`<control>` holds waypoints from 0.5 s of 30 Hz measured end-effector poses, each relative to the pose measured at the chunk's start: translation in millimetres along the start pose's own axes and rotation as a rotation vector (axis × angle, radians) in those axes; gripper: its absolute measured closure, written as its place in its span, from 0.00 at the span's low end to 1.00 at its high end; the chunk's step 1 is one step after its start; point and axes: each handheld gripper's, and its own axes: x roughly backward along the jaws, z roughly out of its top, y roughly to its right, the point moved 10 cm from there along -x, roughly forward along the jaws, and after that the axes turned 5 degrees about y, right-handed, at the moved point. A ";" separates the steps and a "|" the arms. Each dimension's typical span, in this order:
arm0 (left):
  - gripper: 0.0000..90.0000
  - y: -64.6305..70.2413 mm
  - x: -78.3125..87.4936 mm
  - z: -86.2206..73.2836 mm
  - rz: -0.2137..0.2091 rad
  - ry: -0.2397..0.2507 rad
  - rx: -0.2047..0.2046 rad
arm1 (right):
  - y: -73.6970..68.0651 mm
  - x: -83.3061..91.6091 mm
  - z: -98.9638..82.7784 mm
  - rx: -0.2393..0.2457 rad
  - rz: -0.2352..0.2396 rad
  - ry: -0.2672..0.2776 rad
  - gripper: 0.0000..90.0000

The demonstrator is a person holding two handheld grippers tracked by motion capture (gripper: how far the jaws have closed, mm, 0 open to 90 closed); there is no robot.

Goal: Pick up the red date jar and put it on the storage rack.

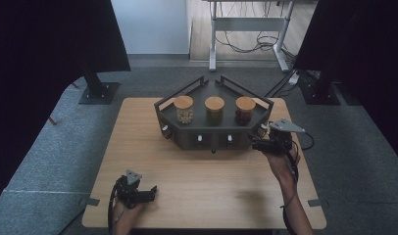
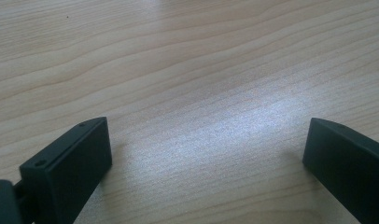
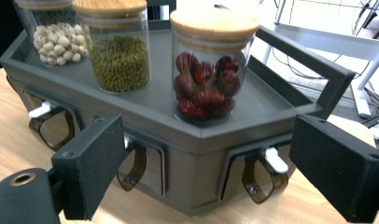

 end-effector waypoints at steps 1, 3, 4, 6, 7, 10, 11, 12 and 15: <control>0.01 0.0 0.0 0.0 0.000 0.000 0.000 | -0.1 1.2 -1.9 0.001 -0.001 -0.002 0.11; 0.01 0.0 0.0 0.0 0.000 0.000 -0.001 | -0.7 3.6 -5.7 0.002 -0.002 -0.006 0.11; 0.01 0.0 0.0 0.0 0.000 0.000 -0.001 | -1.2 4.9 -7.6 0.005 -0.003 -0.008 0.11; 0.01 0.0 0.0 0.0 0.000 0.000 0.000 | -2.5 7.3 -11.5 0.006 -0.002 -0.012 0.11; 0.01 0.0 0.0 -0.1 0.000 0.000 -0.001 | -3.2 8.4 -13.7 0.004 -0.001 -0.015 0.11; 0.01 0.1 0.1 -0.1 -0.001 0.000 -0.002 | -5.1 11.4 -21.1 0.002 0.005 -0.026 0.11; 0.01 0.1 0.1 -0.1 -0.001 0.000 -0.002 | -5.1 11.4 -21.1 0.002 0.005 -0.026 0.11; 0.01 0.1 0.1 -0.1 -0.001 0.000 -0.002 | -4.9 12.7 -26.4 0.009 0.003 -0.036 0.11; 0.01 0.0 0.3 -0.4 -0.002 -0.003 -0.004 | -3.6 14.6 -33.0 0.002 -0.001 -0.045 0.11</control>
